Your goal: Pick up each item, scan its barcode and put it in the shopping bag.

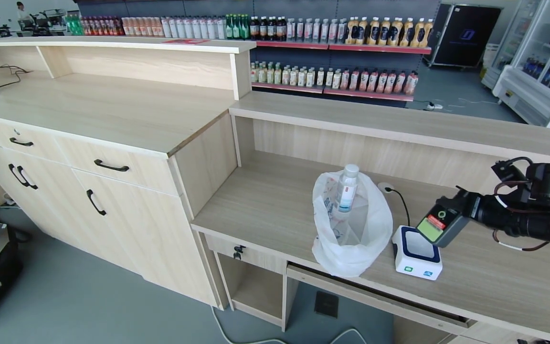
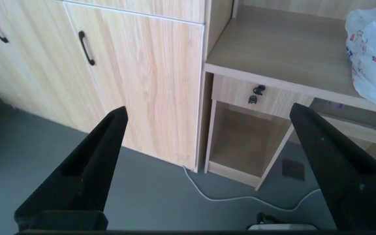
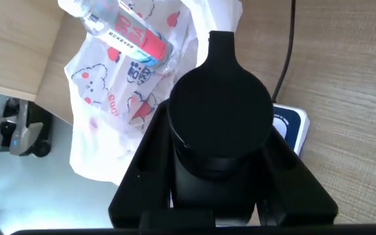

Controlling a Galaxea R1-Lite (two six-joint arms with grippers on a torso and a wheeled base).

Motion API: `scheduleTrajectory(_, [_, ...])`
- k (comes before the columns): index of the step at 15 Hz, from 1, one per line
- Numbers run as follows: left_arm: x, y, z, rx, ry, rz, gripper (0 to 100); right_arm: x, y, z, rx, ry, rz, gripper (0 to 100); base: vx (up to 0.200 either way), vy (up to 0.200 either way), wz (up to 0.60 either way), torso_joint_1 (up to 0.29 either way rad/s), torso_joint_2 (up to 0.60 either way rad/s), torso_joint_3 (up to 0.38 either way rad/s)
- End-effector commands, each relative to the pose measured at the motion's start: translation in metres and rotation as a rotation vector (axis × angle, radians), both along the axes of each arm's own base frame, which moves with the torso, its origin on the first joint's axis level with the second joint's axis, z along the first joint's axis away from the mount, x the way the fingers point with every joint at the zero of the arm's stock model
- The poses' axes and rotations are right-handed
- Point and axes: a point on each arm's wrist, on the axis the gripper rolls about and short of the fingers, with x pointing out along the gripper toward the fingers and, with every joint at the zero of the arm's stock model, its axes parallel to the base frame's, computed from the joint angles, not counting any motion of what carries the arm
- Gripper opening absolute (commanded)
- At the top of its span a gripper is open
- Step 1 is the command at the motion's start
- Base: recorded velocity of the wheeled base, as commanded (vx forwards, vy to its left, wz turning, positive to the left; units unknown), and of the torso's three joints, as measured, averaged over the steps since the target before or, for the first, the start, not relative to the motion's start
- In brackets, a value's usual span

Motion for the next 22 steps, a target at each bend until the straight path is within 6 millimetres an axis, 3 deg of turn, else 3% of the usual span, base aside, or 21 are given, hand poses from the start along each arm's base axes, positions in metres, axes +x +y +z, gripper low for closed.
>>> scheduleTrajectory(1, [0.0,0.0,0.0,0.0,-0.001,0.0,100,0.003,-0.001,-0.009,-0.037,0.008,0.021,0,0.0,0.0,0.0,0.0,0.0,0.0])
scheduleTrajectory(13, [0.0,0.0,0.0,0.0,-0.001,0.0,100,0.016,-0.001,-0.028,-0.084,0.007,0.064,0,0.0,0.0,0.0,0.0,0.0,0.0])
scheduleTrajectory(22, [0.0,0.0,0.0,0.0,-0.001,0.0,100,0.032,0.013,-0.037,-0.075,0.006,0.122,0,0.0,0.0,0.0,0.0,0.0,0.0])
